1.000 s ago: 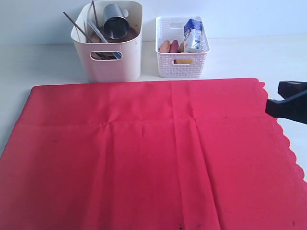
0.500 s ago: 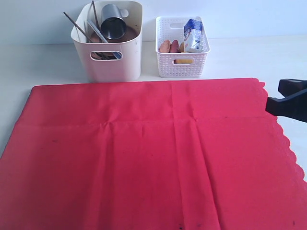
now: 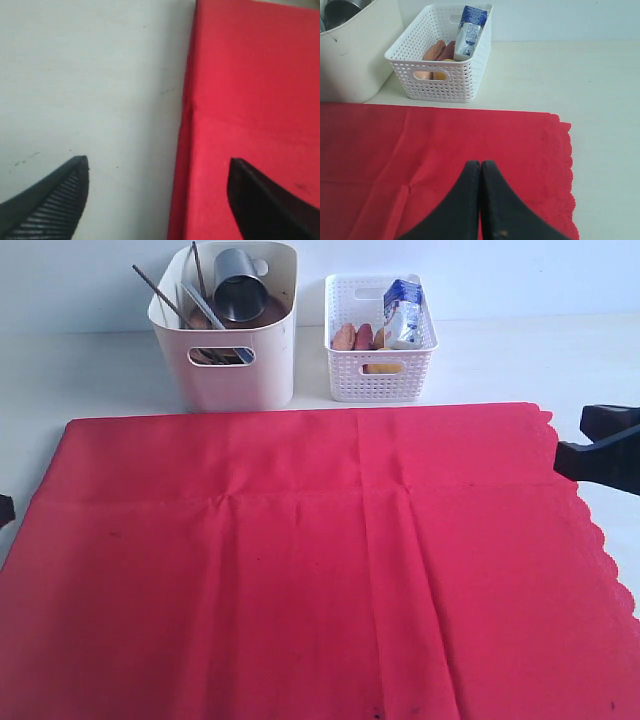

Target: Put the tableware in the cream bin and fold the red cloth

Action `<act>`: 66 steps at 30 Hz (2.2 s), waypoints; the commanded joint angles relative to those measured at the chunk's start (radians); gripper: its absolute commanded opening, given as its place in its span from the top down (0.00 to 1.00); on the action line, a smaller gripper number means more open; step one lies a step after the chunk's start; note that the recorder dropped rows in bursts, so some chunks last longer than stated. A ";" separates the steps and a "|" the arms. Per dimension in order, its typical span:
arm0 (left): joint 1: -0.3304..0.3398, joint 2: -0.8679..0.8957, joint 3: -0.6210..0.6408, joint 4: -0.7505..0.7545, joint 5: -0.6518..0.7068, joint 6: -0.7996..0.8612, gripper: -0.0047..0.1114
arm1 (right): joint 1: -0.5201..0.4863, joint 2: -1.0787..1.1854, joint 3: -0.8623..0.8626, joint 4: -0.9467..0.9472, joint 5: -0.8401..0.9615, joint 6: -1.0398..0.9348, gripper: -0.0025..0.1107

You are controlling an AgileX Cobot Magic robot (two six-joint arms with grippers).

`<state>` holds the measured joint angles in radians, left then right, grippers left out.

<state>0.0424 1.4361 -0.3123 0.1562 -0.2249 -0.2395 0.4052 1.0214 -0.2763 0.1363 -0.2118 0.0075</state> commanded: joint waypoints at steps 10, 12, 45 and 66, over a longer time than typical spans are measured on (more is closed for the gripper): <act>-0.063 0.289 -0.056 0.183 -0.169 -0.027 0.26 | -0.003 -0.007 0.004 -0.005 0.016 0.003 0.98; -0.063 0.312 -0.067 0.183 -0.175 -0.027 0.26 | -0.003 -0.007 0.004 -0.005 0.016 0.003 0.98; -0.135 -0.047 -0.273 0.240 0.314 0.022 0.95 | 0.509 0.866 -0.569 -0.014 0.226 -0.008 0.98; -0.609 -0.199 -0.414 0.195 0.482 0.020 0.95 | 0.507 0.742 -0.656 -0.059 0.409 -0.103 0.98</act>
<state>-0.4948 1.2468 -0.6866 0.3655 0.2481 -0.2201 0.9126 1.8573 -0.9296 0.1102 0.1761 -0.0610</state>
